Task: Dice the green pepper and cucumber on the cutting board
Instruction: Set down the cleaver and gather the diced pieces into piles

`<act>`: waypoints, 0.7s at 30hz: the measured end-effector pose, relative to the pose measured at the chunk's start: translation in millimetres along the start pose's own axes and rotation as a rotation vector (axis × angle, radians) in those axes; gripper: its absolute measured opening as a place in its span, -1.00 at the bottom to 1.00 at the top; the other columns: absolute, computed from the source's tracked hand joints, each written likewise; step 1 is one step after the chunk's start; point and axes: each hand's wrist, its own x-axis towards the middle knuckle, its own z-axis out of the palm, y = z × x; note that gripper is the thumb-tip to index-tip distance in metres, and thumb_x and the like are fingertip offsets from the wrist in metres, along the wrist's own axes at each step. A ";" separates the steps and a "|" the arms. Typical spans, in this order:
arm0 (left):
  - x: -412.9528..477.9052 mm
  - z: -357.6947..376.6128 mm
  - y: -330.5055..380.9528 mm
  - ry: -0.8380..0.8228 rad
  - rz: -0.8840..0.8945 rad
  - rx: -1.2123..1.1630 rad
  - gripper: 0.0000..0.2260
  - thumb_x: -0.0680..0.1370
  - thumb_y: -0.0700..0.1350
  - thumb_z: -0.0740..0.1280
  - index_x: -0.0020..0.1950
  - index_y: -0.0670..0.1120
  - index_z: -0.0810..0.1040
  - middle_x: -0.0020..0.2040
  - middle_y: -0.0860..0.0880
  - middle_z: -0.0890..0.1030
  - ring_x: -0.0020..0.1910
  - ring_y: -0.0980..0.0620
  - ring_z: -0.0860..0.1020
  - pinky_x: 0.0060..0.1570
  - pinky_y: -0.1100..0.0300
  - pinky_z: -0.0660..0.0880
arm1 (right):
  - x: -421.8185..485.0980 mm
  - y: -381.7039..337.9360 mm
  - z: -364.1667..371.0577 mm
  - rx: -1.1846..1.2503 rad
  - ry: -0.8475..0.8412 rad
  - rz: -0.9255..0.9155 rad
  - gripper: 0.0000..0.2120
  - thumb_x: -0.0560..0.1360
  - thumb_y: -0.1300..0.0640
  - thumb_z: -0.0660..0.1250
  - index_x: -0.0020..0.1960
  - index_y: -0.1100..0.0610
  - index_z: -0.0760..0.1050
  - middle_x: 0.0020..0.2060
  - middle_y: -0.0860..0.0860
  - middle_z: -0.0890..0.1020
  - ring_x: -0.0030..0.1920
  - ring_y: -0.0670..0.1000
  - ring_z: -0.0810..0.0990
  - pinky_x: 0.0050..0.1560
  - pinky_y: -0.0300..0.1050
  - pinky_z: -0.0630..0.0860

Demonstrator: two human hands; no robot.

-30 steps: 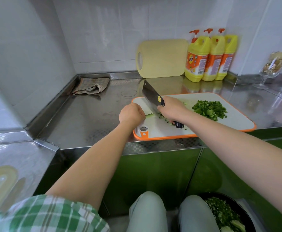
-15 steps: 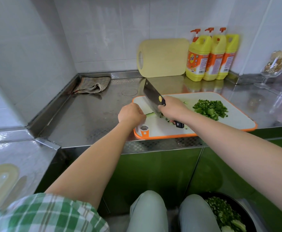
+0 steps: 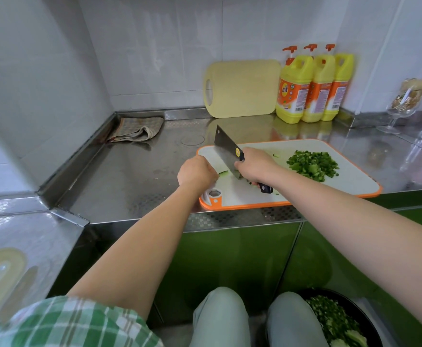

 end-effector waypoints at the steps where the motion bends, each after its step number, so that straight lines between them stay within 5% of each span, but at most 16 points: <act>1: -0.1 0.2 0.2 0.005 -0.002 0.002 -0.92 0.40 -0.18 0.33 -0.25 -0.16 0.59 -0.30 -0.06 0.58 -0.31 -0.09 0.52 -0.42 0.23 0.34 | -1.5 0.9 -2.5 0.021 0.023 -0.025 -0.90 0.57 0.13 0.14 -0.09 0.13 0.37 -0.36 0.09 0.52 -0.49 0.09 0.50 -0.40 -0.15 0.38; 9: 2.8 5.6 5.2 0.019 -0.002 -0.025 -0.90 0.40 -0.17 0.32 -0.20 -0.18 0.59 -0.17 -0.16 0.65 -0.16 -0.18 0.62 -0.35 0.19 0.39 | -8.7 0.0 -3.8 -0.060 -0.054 -0.030 -0.89 0.57 0.14 0.14 -0.09 0.17 0.35 -0.43 0.10 0.51 -0.53 0.10 0.47 -0.48 -0.17 0.35; 17: 0.2 2.8 3.9 0.012 0.007 -0.006 -0.84 0.41 -0.16 0.31 -0.13 -0.09 0.68 -0.18 -0.05 0.67 -0.18 -0.08 0.61 -0.28 0.18 0.50 | -8.1 1.3 -0.4 0.029 0.045 -0.029 -0.86 0.60 0.08 0.14 -0.11 0.09 0.29 -0.30 0.07 0.50 -0.46 0.06 0.45 -0.32 -0.10 0.43; 21: 1.2 4.3 4.4 0.018 0.009 -0.022 -0.84 0.41 -0.17 0.31 -0.13 -0.09 0.69 -0.18 -0.05 0.67 -0.18 -0.07 0.61 -0.30 0.20 0.49 | -11.3 -1.0 -3.9 -0.022 -0.015 -0.029 -0.84 0.59 0.10 0.14 -0.16 0.10 0.29 -0.41 0.07 0.50 -0.53 0.06 0.47 -0.45 -0.16 0.37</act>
